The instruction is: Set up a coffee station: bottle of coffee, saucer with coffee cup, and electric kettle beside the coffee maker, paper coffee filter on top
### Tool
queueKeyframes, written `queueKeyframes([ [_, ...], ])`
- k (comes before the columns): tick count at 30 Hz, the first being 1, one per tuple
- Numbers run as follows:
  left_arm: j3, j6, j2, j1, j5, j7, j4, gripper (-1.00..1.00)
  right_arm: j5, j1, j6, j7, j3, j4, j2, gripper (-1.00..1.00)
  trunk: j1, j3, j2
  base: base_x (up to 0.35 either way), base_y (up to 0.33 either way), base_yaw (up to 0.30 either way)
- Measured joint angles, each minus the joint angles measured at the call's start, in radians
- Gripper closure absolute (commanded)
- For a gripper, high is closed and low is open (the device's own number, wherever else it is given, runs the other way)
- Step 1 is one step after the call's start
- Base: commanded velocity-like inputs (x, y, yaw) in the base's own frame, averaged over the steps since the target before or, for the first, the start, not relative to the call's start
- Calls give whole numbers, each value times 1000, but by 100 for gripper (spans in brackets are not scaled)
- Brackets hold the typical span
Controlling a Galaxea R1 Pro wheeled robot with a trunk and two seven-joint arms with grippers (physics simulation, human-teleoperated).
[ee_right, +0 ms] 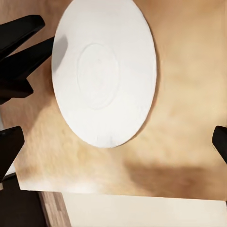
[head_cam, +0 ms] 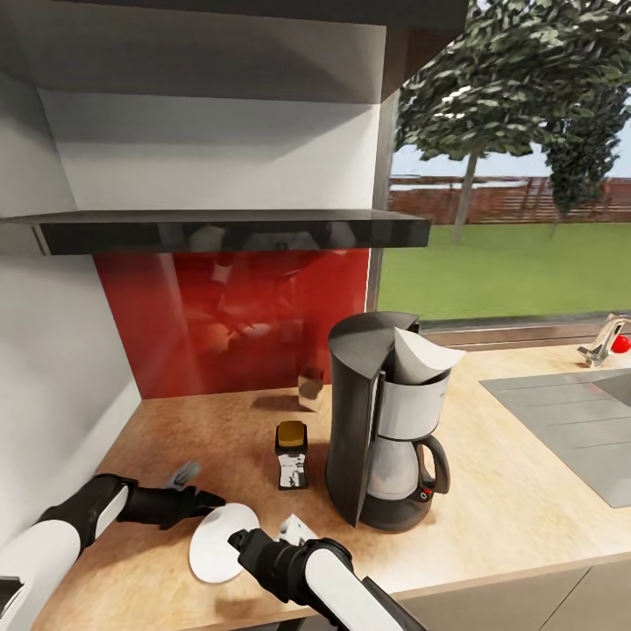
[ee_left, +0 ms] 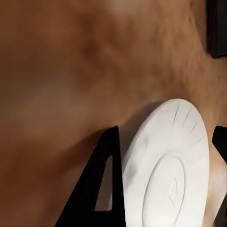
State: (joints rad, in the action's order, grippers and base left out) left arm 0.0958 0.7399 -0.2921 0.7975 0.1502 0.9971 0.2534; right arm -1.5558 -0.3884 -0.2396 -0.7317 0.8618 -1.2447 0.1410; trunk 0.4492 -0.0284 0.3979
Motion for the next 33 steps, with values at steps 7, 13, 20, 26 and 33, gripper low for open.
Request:
queueKeyframes([
  [7,0,0,10,0,0,0,0,-100,0,0,2,1,0,21,1,-100,0,0,0,0,0,0],
  [13,-10,2,20,-10,18,1,0,-100,0,0,2,1,0,25,2,-100,0,0,0,0,0,0],
  [20,42,20,18,-20,25,4,44,-100,0,0,2,0,0,25,5,-100,0,0,0,-129,0,0],
  [26,47,18,17,-20,24,3,48,-100,0,0,2,0,0,26,9,-100,0,0,0,-97,0,0],
  [33,52,19,16,-18,24,4,48,-100,0,0,2,1,0,26,9,-100,0,0,0,-5,0,0],
])
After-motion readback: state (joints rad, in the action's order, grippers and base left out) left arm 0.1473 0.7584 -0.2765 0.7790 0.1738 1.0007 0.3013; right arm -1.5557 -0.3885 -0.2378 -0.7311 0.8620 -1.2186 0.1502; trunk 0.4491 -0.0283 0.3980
